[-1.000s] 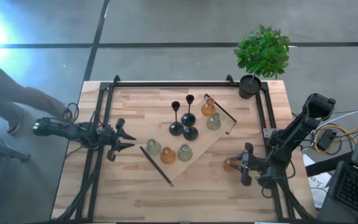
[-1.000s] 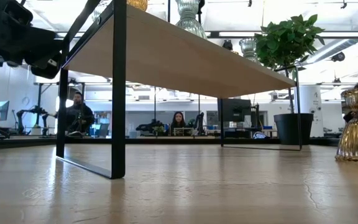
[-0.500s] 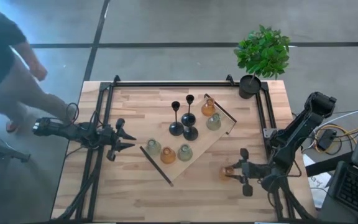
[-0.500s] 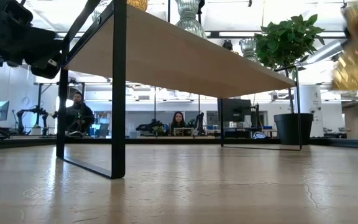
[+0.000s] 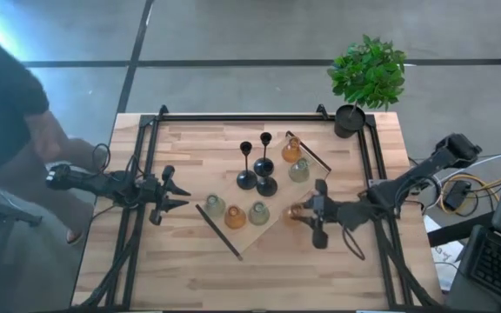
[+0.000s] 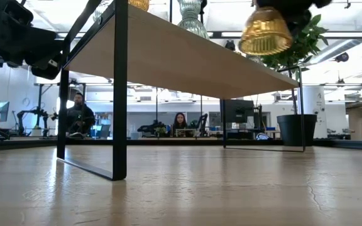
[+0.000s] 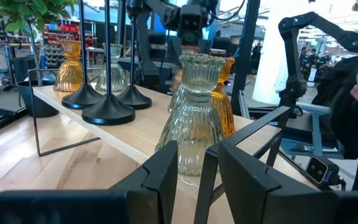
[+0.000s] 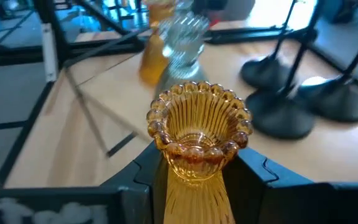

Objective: Pick & Place candle stick holders
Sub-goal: Put the yellow candle holder on the shelf

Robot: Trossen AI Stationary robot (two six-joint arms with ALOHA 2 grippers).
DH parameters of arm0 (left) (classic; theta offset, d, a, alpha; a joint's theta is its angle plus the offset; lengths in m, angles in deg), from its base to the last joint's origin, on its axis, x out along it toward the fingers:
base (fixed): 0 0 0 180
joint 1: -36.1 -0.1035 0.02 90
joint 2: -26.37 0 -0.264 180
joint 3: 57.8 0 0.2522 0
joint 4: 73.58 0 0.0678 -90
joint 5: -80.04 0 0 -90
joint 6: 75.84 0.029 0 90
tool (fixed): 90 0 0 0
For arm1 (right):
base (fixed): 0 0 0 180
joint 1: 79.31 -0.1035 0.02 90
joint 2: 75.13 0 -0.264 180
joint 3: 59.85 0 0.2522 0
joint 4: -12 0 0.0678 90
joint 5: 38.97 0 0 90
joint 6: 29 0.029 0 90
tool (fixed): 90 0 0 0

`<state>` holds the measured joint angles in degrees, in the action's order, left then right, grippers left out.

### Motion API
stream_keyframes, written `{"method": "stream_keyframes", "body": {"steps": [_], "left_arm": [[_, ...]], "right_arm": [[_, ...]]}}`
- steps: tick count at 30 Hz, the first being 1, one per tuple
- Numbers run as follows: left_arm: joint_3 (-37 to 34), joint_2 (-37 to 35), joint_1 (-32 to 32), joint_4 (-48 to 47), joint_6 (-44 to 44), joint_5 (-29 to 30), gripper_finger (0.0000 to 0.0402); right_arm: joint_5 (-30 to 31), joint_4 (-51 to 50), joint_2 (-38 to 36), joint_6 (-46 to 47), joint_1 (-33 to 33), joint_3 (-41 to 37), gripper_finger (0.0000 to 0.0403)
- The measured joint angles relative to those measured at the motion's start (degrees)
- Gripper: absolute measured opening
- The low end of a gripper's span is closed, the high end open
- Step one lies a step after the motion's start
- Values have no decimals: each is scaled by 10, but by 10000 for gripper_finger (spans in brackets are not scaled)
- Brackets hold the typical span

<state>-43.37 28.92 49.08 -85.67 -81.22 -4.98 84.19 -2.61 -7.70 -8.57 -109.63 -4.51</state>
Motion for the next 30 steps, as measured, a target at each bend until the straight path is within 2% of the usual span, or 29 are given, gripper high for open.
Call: {"method": "stream_keyframes", "body": {"steps": [5,19,30], "left_arm": [[0,0,0,0,0,0,120],[0,0,0,0,0,0,120],[0,0,0,0,0,0,120]], "right_arm": [[0,-12,-3,-16,40,22,112],[-2,-23,9,-6,125,7,112],[9,-12,6,2,131,-12,112]]}}
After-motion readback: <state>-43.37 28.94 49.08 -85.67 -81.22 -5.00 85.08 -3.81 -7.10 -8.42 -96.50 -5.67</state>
